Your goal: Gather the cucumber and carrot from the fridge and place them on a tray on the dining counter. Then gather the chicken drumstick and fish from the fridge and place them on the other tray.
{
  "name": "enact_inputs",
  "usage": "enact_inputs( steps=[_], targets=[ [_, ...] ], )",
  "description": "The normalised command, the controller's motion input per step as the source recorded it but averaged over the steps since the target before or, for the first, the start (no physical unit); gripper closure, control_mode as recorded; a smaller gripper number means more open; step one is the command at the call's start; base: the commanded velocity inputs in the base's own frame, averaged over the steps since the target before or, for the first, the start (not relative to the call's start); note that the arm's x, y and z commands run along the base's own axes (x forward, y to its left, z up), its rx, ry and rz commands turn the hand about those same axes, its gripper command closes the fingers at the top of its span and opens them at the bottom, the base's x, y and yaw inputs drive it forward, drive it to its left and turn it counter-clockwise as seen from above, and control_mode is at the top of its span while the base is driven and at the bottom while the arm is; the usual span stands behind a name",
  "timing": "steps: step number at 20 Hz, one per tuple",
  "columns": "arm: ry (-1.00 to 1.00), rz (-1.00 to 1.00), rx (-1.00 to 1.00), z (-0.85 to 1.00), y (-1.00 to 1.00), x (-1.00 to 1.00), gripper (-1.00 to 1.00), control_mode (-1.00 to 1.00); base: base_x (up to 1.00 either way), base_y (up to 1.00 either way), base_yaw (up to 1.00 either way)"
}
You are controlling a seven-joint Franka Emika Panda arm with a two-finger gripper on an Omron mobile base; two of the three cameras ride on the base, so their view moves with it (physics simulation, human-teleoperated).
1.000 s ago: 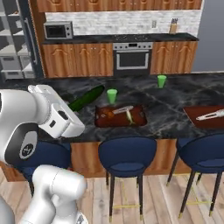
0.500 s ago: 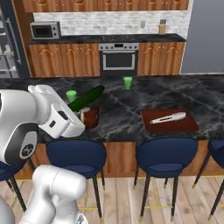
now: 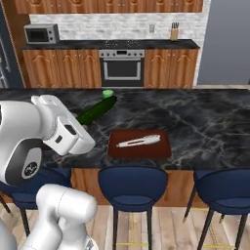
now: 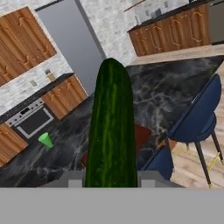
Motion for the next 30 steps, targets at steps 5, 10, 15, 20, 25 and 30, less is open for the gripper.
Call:
enact_inputs(
  steps=[5, 10, 15, 20, 25, 30],
  targets=[
    [0.00, 0.00, 0.00, 0.00, 0.00, 0.00, 1.00, 1.00, 0.76, -0.39, 0.28],
    [0.00, 0.00, 0.00, 0.00, 0.00, 0.00, 1.00, 1.00, 0.64, -0.24, 0.30],
    [0.00, 0.00, 0.00, 0.00, 0.00, 0.00, 1.00, 1.00, 0.51, -0.36, 0.25],
    [0.10, 0.21, 0.02, -0.24, -0.43, 0.74, 1.00, -1.00, 0.00, 0.00, 0.00],
    [0.19, 0.26, 0.00, -0.70, -0.16, 0.82, 1.00, -1.00, 0.00, 0.00, 0.00],
    [0.26, 0.26, -0.02, -0.85, 0.00, 0.63, 1.00, -1.00, 0.00, 0.00, 0.00]
  ],
)
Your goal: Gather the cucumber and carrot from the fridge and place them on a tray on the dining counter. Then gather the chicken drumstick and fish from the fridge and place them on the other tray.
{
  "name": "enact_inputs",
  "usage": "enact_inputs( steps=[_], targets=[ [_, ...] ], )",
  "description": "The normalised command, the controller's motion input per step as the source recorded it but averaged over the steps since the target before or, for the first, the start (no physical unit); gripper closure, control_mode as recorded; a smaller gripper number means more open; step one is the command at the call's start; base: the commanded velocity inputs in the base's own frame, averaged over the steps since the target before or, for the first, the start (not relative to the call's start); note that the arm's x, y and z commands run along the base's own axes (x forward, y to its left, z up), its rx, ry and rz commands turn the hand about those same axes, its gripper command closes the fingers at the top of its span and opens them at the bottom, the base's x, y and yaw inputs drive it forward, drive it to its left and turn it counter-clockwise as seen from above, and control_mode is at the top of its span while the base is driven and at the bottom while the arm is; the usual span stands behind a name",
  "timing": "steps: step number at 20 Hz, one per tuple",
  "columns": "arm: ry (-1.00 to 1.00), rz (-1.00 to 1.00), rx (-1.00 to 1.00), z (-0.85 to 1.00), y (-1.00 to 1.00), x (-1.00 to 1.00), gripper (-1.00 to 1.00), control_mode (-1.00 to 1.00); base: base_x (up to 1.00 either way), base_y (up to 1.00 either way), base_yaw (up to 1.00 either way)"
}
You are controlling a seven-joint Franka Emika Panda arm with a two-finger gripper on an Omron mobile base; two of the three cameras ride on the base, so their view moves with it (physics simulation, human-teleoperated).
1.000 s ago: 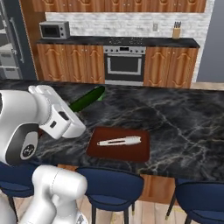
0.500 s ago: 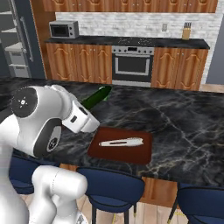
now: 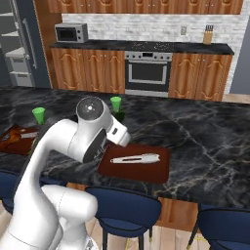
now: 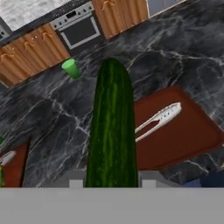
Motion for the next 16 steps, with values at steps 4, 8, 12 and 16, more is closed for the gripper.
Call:
enact_inputs(
  steps=[4, 8, 12, 16],
  targets=[
    [0.23, 0.05, -0.08, -0.57, 0.00, 0.38, 1.00, -1.00, 0.00, 0.00, 0.00],
    [0.18, 0.05, -0.07, -0.46, 0.00, 0.35, 1.00, -1.00, 0.00, 0.00, 0.00],
    [0.13, 0.14, -0.06, -0.48, 0.00, 0.16, 1.00, -1.00, 0.00, 0.00, 0.00],
    [0.13, 0.14, -0.08, -0.57, 0.04, 0.02, 1.00, -1.00, 0.00, 0.00, 0.00]
  ],
)
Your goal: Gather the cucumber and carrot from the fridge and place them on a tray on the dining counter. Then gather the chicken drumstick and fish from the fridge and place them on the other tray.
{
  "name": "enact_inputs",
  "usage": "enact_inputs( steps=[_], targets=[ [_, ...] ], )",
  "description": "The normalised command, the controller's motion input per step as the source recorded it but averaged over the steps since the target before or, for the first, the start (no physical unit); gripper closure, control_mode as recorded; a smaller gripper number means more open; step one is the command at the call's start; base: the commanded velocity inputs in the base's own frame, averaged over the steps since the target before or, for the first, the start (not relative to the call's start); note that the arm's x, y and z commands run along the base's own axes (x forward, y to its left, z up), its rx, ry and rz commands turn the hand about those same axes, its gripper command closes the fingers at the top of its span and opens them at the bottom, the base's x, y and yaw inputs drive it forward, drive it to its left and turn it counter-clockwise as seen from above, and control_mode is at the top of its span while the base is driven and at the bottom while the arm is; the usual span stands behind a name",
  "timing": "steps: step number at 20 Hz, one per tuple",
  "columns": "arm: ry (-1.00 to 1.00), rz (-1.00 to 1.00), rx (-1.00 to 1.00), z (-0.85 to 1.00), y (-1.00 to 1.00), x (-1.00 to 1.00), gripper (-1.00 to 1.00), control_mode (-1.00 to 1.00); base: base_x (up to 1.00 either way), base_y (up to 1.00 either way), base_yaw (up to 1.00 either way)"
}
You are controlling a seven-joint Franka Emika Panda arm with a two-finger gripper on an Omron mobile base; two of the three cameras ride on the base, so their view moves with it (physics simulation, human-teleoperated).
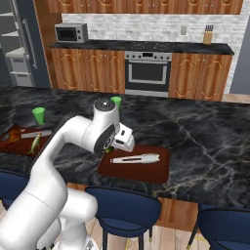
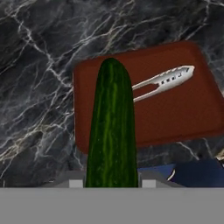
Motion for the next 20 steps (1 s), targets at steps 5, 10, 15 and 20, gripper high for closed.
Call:
enact_inputs(
  steps=[5, 10, 15, 20],
  targets=[
    [0.14, 0.15, -0.02, -0.42, 0.04, 0.09, 1.00, -1.00, 0.00, 0.00, 0.00],
    [0.07, 0.24, 0.00, -0.37, 0.00, 0.24, 1.00, -1.00, 0.00, 0.00, 0.00],
    [0.06, 0.14, -0.04, -0.26, 0.04, 0.17, 1.00, -1.00, 0.00, 0.00, 0.00],
    [0.10, 0.03, -0.07, -0.24, 0.00, 0.21, 1.00, -1.00, 0.00, 0.00, 0.00]
  ],
)
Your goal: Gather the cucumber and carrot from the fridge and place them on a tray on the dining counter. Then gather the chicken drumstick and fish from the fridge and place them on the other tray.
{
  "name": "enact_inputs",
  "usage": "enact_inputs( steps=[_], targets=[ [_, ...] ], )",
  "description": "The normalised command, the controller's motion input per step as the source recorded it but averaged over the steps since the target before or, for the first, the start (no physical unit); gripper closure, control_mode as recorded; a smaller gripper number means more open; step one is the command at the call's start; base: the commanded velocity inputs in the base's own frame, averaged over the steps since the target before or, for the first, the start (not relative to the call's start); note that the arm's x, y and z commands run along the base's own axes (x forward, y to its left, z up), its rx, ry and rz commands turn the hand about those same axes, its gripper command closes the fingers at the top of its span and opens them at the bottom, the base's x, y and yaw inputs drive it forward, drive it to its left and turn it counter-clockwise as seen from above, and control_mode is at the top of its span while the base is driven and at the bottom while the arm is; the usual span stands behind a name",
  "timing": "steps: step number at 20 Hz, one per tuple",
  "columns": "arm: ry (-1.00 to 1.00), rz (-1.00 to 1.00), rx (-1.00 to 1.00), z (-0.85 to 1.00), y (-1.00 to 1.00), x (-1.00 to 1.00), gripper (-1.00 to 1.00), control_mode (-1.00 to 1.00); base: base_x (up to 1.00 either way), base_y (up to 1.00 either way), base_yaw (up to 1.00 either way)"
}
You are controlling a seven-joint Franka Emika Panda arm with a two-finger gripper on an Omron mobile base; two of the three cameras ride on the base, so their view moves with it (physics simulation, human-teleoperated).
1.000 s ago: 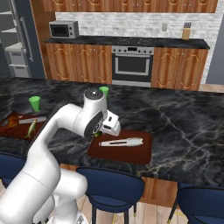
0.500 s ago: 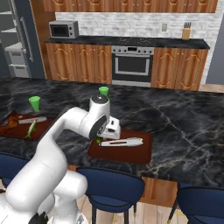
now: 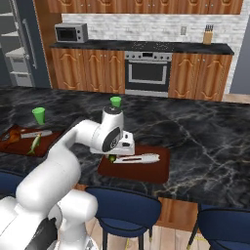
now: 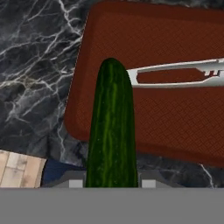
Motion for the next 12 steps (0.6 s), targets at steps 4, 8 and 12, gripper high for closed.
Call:
enact_inputs(
  steps=[4, 8, 12],
  targets=[
    [0.08, 0.01, -0.05, -0.31, 0.00, 0.31, 1.00, -1.00, 0.00, 0.00, 0.00],
    [0.03, 0.00, 0.00, -0.24, 0.00, 0.32, 1.00, -1.00, 0.00, 0.00, 0.00],
    [0.08, 0.00, 0.00, -0.28, 0.00, 0.26, 1.00, -1.00, 0.00, 0.00, 0.00]
  ],
)
